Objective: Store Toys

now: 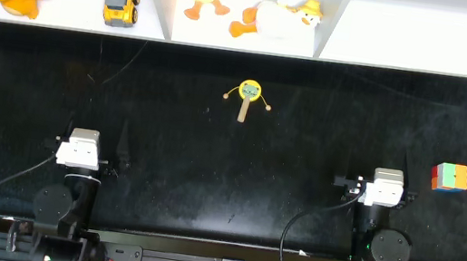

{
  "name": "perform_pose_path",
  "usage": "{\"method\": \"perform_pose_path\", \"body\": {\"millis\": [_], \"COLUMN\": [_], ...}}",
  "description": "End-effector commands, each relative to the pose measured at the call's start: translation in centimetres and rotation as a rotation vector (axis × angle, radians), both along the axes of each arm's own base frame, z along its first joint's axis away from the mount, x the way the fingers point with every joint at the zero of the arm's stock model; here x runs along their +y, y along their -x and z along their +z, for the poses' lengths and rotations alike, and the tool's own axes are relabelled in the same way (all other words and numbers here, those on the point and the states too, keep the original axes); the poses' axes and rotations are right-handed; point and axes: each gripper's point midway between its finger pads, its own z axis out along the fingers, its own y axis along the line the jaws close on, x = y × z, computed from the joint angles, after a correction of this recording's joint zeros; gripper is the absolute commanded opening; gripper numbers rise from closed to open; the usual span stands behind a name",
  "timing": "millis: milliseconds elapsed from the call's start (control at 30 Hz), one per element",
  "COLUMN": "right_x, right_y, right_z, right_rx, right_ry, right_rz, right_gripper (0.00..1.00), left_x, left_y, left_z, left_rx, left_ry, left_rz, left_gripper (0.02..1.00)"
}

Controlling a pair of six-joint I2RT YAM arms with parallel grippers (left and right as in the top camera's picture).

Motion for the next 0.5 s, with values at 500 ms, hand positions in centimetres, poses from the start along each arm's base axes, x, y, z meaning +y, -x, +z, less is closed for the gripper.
{"method": "perform_pose_path", "body": {"millis": [500], "right_x": [10.8], "right_y": [-2.2], "right_z": [-2.6], "right_rx": [0.751], "right_ry": [-0.382], "right_rz": [0.121], "right_gripper": [0.996], "left_x": [-0.3], "left_y": [0.1], "left_z": [0.2], "left_rx": [-0.008], "left_ry": [0.015], "left_rz": [-0.015], "left_gripper": [0.998]}}
